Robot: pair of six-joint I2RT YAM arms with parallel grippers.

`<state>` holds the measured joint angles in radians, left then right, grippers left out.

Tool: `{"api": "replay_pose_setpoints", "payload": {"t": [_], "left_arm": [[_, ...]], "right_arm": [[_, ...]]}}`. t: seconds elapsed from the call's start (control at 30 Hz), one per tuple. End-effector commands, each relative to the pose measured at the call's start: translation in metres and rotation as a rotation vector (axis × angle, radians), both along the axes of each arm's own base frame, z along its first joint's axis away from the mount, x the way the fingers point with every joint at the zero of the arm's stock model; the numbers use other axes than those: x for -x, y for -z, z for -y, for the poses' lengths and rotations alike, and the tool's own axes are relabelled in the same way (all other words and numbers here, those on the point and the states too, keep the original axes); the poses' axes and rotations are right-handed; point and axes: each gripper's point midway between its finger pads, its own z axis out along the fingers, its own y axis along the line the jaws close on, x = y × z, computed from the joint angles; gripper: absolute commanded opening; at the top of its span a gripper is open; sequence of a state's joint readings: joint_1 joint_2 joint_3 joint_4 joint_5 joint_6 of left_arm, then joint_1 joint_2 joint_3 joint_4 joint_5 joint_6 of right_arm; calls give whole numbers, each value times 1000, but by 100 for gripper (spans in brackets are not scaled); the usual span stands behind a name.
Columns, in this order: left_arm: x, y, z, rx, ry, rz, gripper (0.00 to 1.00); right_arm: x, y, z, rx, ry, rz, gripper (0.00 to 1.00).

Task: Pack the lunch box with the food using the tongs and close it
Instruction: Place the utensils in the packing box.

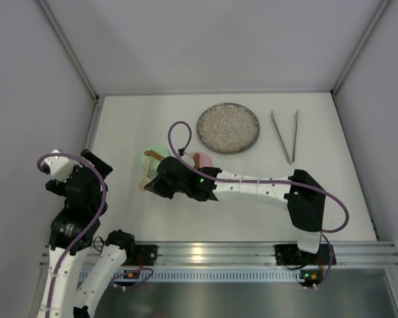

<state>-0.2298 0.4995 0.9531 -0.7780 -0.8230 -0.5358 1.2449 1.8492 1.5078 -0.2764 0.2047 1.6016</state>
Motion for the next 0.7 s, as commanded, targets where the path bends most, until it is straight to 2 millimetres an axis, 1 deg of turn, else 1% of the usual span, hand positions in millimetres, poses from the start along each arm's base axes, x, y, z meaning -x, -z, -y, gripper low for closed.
{"api": "replay_pose_setpoints", "payload": {"t": [0.0,0.07,0.13,0.17,0.27,0.5,0.67], "left_arm": [[0,-9,-1,5,-5,45,98],[0,-9,-1,5,-4,45,98],[-1,-9,-1,5,-2,45,98],[0,-9,-1,5,-2,45,98],[-1,-8,0,5,-1,44,98],[-1,-9,0,5,-2,45,98],[0,-9,-1,3,-5,44,98]], "right_arm": [[-9,-20,-10,-52,12,2,0],[-10,-20,-9,-51,13,4,0],[-12,-18,-7,-44,21,1,0],[-13,-13,-5,-40,23,-6,0],[-17,-10,-5,-51,33,-17,0],[-28,-13,-2,-59,61,-17,0],[-39,-12,0,-65,76,-22,0]]}}
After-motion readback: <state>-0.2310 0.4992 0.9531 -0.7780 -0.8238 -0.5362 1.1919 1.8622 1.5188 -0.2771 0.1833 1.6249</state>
